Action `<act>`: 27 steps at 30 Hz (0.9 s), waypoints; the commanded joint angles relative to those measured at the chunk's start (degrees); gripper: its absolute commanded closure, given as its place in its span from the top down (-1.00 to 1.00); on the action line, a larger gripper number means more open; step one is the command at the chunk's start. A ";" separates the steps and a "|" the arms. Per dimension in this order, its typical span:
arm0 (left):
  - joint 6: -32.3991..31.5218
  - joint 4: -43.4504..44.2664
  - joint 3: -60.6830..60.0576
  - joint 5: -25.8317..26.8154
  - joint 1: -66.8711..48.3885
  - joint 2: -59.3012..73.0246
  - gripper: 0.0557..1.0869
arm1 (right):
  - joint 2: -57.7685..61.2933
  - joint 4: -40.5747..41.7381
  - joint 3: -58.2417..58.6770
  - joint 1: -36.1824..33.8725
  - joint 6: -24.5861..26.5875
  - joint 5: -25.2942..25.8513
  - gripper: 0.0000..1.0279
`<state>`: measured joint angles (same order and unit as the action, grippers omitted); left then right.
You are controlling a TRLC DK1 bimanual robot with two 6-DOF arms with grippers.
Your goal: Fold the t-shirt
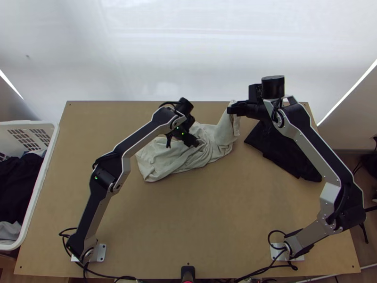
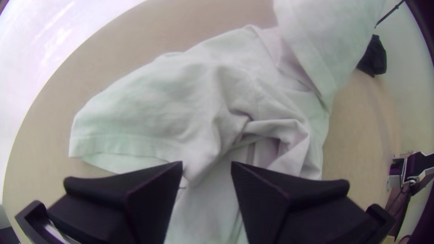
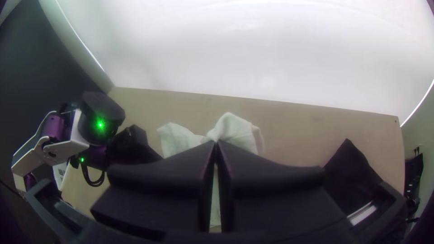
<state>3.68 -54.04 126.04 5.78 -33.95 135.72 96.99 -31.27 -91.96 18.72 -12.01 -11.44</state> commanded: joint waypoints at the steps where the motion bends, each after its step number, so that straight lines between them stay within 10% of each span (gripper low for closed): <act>1: 0.54 1.39 0.61 1.51 0.12 0.95 -0.92 | 0.13 0.07 0.12 0.00 -0.03 0.02 -0.95; 27: -11.51 -11.00 -10.64 2.22 24.99 -39.74 -0.93 | -1.01 -0.20 0.82 -0.62 -0.73 0.02 -0.95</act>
<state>-7.55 -60.66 123.90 7.90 -19.64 109.51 96.42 -31.27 -91.66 18.35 -12.67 -11.44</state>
